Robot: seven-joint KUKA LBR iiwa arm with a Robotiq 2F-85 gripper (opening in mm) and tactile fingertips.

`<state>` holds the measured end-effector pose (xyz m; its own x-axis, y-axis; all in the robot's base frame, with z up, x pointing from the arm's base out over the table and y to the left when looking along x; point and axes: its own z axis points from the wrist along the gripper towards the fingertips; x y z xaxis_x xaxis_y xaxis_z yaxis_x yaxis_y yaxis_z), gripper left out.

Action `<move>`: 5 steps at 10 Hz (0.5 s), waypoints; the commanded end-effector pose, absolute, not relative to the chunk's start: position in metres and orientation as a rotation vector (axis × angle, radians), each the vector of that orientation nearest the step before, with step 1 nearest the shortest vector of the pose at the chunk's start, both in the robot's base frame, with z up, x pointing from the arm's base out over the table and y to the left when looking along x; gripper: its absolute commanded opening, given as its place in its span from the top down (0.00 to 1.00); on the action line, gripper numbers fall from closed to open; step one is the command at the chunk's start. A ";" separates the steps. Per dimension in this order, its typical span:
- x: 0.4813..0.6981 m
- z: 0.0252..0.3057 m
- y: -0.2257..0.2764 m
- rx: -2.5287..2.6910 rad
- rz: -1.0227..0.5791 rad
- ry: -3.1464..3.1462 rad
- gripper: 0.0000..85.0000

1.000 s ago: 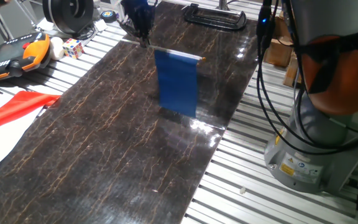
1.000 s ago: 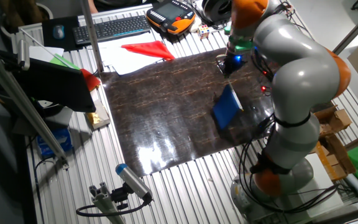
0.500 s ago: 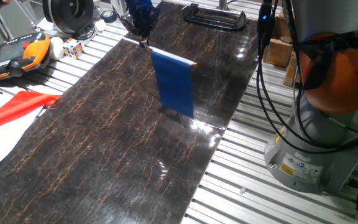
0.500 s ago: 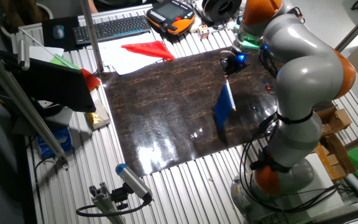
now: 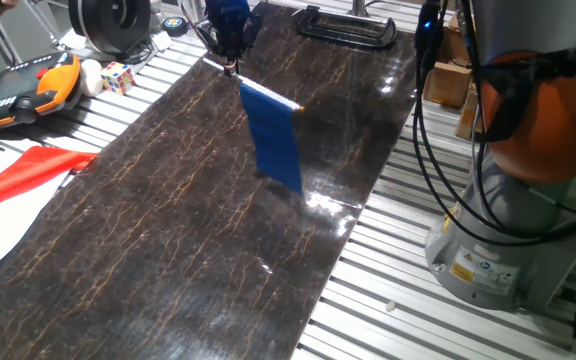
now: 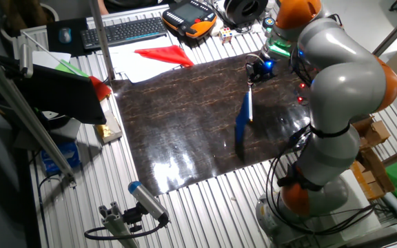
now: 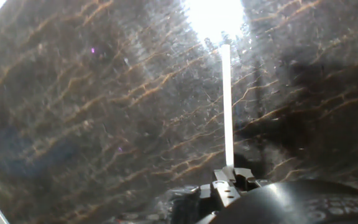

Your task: Wave the flag

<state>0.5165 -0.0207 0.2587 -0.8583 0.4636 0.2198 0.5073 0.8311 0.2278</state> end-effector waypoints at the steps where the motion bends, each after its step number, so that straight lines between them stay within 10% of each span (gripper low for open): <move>1: 0.517 0.258 -0.021 -1.470 -0.482 -2.647 0.96; 5: 0.521 0.259 -0.024 -1.136 -0.315 -2.784 0.92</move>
